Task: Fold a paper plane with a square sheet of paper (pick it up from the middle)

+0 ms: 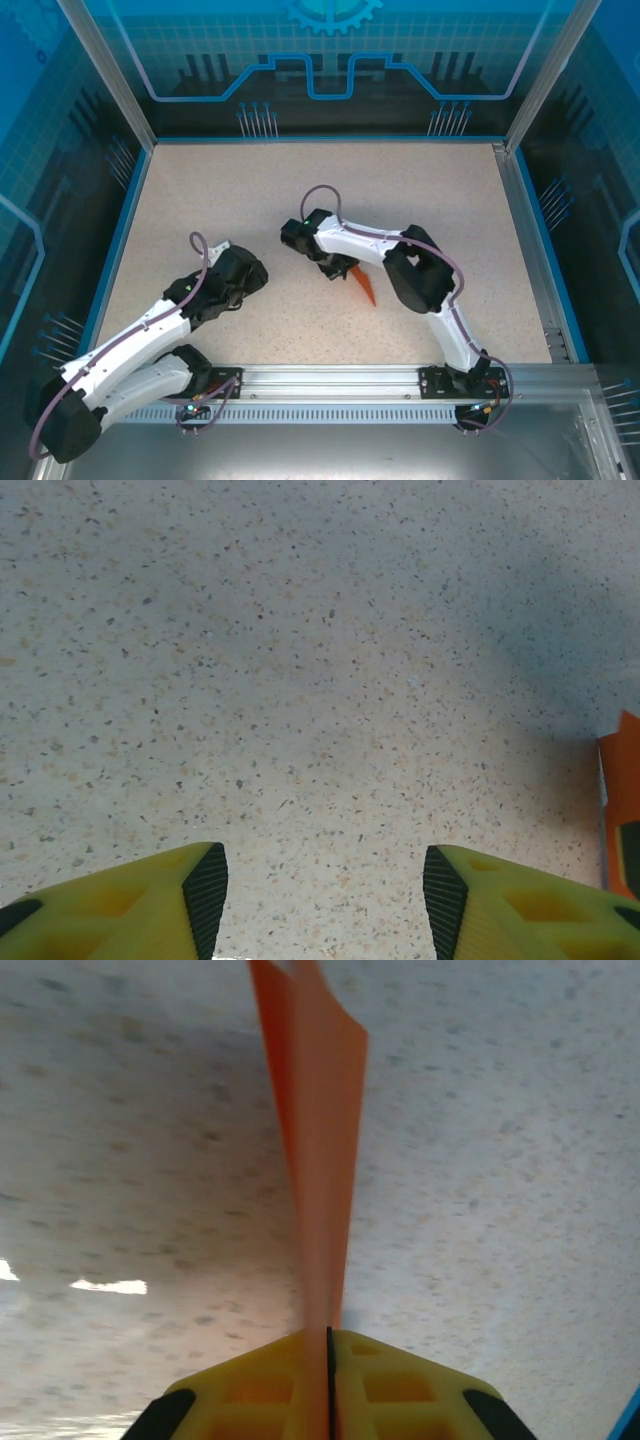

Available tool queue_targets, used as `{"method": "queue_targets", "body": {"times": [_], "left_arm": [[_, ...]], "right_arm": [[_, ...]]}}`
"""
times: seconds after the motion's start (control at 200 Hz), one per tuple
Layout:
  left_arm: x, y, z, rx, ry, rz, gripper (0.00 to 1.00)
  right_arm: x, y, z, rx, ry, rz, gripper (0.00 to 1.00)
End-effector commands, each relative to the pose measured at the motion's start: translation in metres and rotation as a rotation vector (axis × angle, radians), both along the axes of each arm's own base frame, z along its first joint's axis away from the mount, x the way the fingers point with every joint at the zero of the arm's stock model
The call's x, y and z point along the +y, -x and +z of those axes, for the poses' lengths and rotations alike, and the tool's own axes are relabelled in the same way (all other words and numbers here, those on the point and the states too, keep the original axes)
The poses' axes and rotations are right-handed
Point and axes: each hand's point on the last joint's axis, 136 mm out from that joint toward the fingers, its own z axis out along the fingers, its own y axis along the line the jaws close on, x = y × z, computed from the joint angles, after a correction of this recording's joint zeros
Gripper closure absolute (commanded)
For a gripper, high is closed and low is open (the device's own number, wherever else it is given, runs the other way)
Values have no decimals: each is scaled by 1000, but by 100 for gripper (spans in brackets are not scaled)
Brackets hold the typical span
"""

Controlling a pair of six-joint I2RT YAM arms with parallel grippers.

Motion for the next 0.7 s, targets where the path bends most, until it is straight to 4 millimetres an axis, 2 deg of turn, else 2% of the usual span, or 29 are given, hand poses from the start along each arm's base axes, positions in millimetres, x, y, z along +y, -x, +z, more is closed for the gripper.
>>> {"method": "queue_targets", "body": {"times": [0.0,0.11,0.2,0.285,0.38,0.425,0.45,0.485,0.56,0.695], "left_arm": [[13,7,-9,18,-22,48,42],[13,9,-11,24,-15,50,41],[14,10,-12,23,-13,52,41],[12,9,-10,21,-10,44,39],[10,9,-9,21,0,36,38],[7,8,-10,22,9,24,35],[4,7,-10,23,15,16,35],[1,7,-10,27,26,1,34],[-12,5,-12,36,60,-44,32],[-44,1,-19,87,156,-140,30]], "right_arm": [[19,14,-5,35,-7,-16,86],[48,23,-16,97,-107,-8,78],[77,34,-18,167,-258,16,69],[98,39,-6,191,-411,48,55],[111,42,21,189,-563,87,45],[112,43,33,185,-630,96,40],[112,44,38,186,-669,99,29],[110,44,48,180,-726,103,25],[100,40,67,152,-830,93,21],[65,31,69,163,-996,15,21]]}}
